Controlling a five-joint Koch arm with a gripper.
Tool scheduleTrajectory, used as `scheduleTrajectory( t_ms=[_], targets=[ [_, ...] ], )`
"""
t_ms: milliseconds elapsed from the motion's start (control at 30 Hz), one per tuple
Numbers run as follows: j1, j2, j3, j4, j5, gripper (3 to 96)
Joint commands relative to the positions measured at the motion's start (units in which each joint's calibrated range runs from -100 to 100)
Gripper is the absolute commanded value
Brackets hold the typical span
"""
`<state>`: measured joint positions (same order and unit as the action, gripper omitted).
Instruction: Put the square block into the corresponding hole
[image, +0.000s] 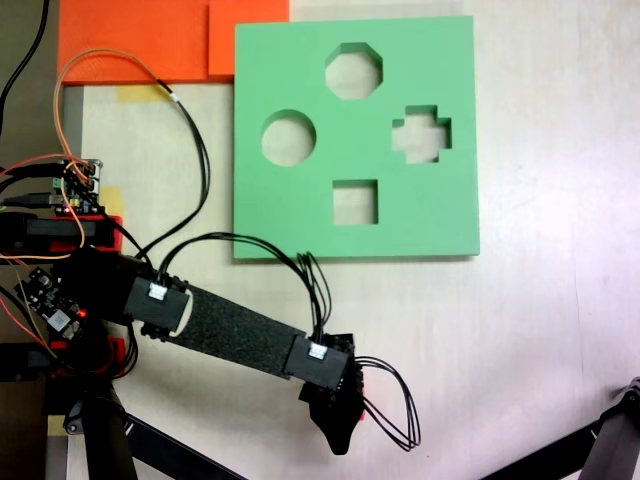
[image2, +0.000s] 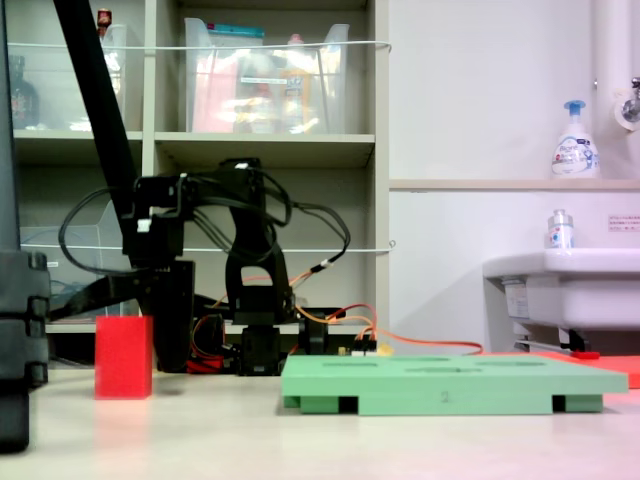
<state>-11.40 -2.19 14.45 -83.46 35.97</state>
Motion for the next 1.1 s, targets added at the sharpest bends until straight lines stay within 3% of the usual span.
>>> scheduleTrajectory(
  t_ms=[33, 333, 500, 700, 1100],
  targets=[
    [-1.07, 0.09, 0.00, 1.75, -0.59, 53.9],
    [-1.95, -1.02, -1.09, -1.72, -0.83, 35.5],
    [-1.95, -3.96, -0.69, -5.28, -0.78, 34.4],
    [-0.24, -15.13, -0.40, -7.97, 0.54, 25.0],
    [9.57, -29.79, 1.80, -13.08, 13.77, 24.8]
  ],
)
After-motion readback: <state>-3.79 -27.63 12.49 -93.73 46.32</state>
